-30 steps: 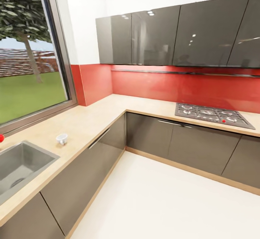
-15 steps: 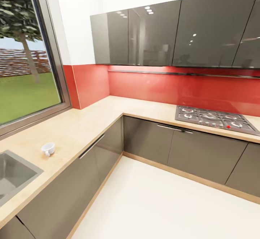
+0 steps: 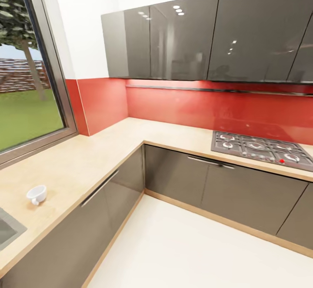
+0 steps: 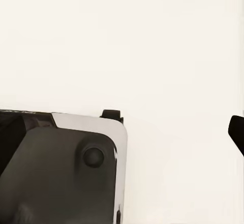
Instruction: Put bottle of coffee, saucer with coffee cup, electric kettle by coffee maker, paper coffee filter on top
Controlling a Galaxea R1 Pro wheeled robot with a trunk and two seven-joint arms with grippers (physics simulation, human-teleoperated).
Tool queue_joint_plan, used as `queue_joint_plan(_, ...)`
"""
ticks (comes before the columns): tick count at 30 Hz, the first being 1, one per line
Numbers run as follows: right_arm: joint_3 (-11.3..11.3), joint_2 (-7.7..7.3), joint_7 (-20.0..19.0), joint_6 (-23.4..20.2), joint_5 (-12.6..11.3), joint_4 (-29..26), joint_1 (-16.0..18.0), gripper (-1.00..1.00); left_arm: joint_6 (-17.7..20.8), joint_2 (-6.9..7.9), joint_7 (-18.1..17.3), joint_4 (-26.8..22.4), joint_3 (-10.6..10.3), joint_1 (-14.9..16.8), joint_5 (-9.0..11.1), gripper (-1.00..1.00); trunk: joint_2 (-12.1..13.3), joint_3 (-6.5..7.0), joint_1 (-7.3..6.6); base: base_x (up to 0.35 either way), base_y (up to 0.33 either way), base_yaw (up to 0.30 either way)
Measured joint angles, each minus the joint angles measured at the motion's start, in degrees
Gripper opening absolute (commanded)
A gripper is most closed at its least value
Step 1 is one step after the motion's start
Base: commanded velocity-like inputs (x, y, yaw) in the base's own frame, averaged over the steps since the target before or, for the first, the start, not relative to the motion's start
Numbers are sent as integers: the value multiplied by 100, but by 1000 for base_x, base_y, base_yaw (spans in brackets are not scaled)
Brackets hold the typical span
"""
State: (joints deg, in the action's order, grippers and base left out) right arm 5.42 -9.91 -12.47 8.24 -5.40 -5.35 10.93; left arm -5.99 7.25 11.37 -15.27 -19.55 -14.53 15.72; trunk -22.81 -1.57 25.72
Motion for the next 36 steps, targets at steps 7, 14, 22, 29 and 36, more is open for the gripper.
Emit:
queue_joint_plan(7,0,0,0,0,-1,1,0,100,0,0,-2,-1,0,0,0,100,0,0,0,320,-108,0)
queue_joint_plan(14,0,5,0,-1,0,0,0,100,-21,0,-2,1,0,-2,-6,100,0,0,0,324,-90,0)
queue_joint_plan(22,0,6,0,0,-1,2,0,100,-49,0,1,0,0,1,-8,100,0,0,0,324,-87,0)
queue_joint_plan(29,0,9,0,0,-1,2,0,100,-60,0,4,-3,0,-1,-9,100,0,0,0,324,-86,1)
queue_joint_plan(36,0,8,0,0,4,2,0,100,-82,0,7,-6,0,-1,31,100,0,0,0,324,-89,158)
